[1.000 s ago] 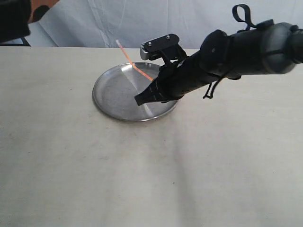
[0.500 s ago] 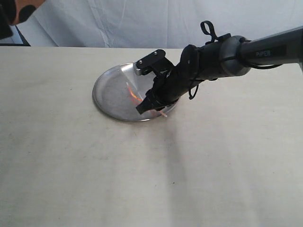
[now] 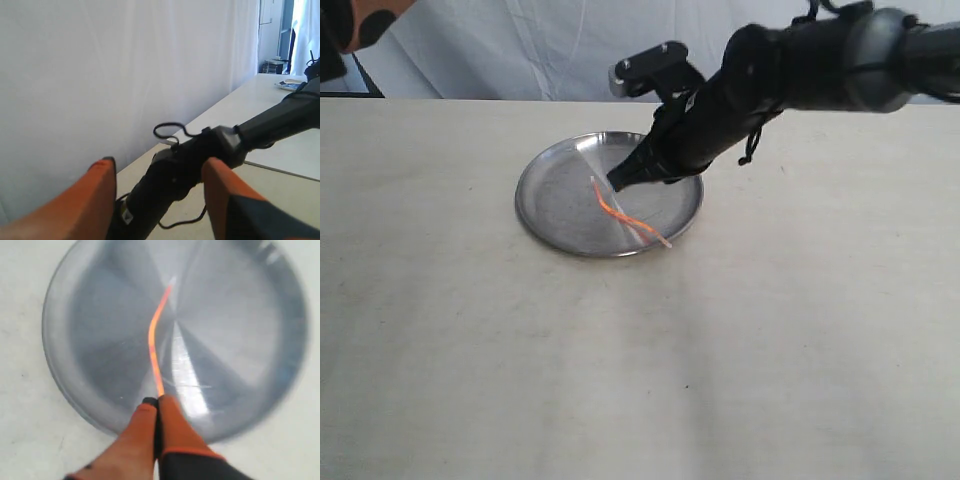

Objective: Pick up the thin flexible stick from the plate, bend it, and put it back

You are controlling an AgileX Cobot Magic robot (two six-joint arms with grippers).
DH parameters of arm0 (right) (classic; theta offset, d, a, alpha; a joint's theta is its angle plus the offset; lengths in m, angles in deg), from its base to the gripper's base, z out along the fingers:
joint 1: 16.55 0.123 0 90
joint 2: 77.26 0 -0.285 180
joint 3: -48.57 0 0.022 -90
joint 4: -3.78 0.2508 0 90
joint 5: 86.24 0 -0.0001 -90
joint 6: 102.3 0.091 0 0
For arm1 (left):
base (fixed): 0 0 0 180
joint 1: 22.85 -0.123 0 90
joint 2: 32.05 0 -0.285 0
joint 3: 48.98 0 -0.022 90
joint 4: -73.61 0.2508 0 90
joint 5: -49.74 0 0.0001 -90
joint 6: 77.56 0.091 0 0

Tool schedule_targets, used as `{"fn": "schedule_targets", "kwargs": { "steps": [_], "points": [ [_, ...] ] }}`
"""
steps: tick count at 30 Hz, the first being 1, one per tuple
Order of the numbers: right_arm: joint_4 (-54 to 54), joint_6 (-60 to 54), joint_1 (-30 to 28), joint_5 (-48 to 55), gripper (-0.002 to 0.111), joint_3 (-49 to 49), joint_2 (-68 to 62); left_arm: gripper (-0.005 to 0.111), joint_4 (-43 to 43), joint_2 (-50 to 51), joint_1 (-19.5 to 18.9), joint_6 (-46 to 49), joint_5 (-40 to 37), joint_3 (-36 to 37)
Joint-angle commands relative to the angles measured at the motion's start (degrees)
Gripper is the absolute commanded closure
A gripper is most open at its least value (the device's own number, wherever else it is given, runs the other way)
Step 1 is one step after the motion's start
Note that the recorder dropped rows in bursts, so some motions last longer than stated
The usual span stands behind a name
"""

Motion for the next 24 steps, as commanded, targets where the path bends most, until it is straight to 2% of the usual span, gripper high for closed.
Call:
{"fn": "schedule_targets", "kwargs": {
  "steps": [1, 6, 10, 14, 16, 22, 24],
  "points": [
    [-16.6, 15.7, -0.3, 8.3, 0.109, -0.2, 8.8, 0.055, -0.1, -0.4, 0.1, -0.3, -0.8, 0.3],
    [-28.3, 21.6, -0.3, 19.3, 0.109, -0.1, 18.5, 0.055, -0.1, -0.4, 0.1, -0.3, -0.8, 0.3],
    [-29.0, 21.8, -0.3, 22.4, 0.109, 4.1, 28.3, 0.055, -0.1, -0.4, 0.1, -0.3, -0.8, 0.3],
    [-25.9, 22.5, -0.3, 24.6, 0.109, 10.4, 39.8, 0.055, -0.1, -0.4, 0.1, -0.3, -0.8, 0.3],
    [-20.7, 22.7, -0.2, 25.7, 0.109, 14.0, 45.6, 0.055, -0.1, -0.4, 0.1, -0.3, -0.8, 0.3],
    [-6.1, 22.7, -0.2, 42.6, 0.109, 17.4, 56.6, 0.055, -0.1, -0.4, 0.1, -0.3, -0.8, 0.3],
    [-4.7, 22.0, -0.2, 42.9, 0.109, 17.4, 58.9, 0.055, -0.1, -0.4, 0.1, -0.3, -0.8, 0.3]
  ]
}}
